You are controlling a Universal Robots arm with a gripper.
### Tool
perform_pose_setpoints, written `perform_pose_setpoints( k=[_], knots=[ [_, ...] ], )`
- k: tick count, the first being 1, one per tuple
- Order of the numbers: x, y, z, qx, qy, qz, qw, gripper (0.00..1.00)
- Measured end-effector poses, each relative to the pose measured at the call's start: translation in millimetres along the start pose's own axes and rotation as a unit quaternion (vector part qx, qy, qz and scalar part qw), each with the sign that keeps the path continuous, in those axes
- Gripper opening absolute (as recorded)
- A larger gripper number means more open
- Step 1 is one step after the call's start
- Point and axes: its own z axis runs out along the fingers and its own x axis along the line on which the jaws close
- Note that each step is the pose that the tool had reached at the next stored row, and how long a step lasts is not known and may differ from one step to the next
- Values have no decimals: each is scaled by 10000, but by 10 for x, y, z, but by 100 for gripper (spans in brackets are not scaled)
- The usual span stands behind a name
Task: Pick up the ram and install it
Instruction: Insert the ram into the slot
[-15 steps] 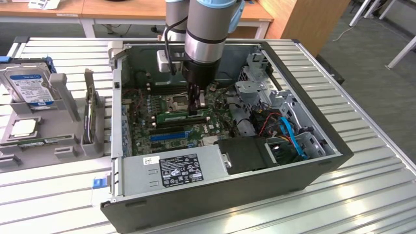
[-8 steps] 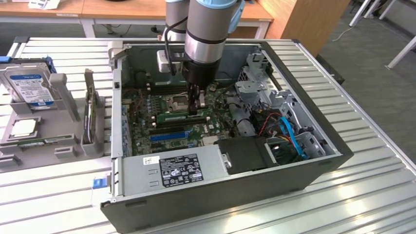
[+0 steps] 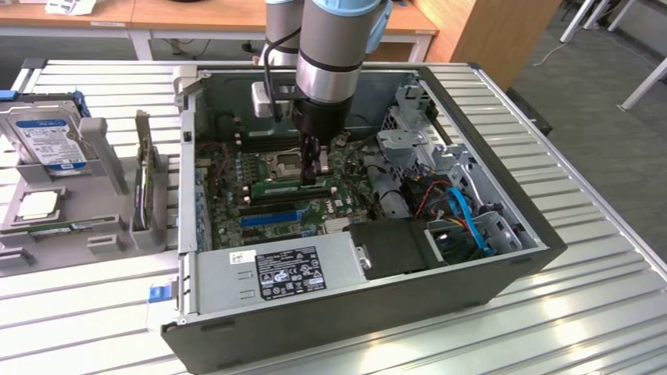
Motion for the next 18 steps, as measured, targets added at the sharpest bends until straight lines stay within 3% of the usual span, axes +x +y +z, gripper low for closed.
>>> perform_pose_setpoints(
  k=[18],
  knots=[
    [1,3,21,0,1,0,10000,12]
  ],
)
